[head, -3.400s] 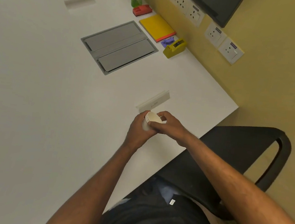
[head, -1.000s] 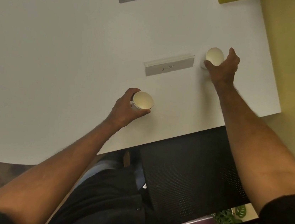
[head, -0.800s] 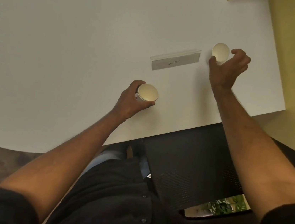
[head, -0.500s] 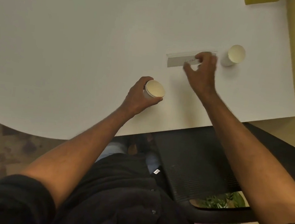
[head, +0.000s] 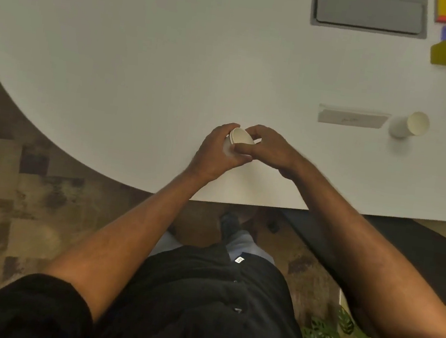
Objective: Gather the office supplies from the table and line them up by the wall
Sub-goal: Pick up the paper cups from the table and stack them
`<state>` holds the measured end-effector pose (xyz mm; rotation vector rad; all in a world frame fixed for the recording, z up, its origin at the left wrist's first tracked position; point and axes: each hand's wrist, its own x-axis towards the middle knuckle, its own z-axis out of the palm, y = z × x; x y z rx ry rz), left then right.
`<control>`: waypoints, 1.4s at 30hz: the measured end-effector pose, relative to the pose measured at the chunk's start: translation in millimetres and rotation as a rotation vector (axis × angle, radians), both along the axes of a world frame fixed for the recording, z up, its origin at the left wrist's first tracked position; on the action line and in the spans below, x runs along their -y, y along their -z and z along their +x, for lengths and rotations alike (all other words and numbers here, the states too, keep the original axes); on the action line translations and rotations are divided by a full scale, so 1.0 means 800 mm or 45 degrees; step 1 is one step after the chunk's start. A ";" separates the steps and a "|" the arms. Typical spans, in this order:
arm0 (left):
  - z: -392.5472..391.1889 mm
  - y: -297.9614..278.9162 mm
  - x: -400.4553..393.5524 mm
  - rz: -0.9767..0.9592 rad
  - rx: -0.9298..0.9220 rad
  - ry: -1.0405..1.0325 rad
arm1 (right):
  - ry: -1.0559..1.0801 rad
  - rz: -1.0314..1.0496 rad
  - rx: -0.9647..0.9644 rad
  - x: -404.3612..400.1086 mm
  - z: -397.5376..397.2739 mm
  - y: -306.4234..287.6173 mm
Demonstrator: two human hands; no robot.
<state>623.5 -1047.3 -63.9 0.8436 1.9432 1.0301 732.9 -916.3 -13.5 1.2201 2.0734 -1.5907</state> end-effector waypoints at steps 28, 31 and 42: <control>-0.457 -0.041 0.464 0.064 0.004 -0.809 | -0.280 -0.102 -0.350 0.373 -0.546 -0.052; -0.504 -0.048 0.458 0.083 0.029 -0.795 | -0.225 -0.080 -0.359 0.375 -0.584 -0.051; -0.694 -0.035 0.431 0.037 0.119 -0.528 | 0.313 -0.073 -0.397 0.349 -0.710 -0.032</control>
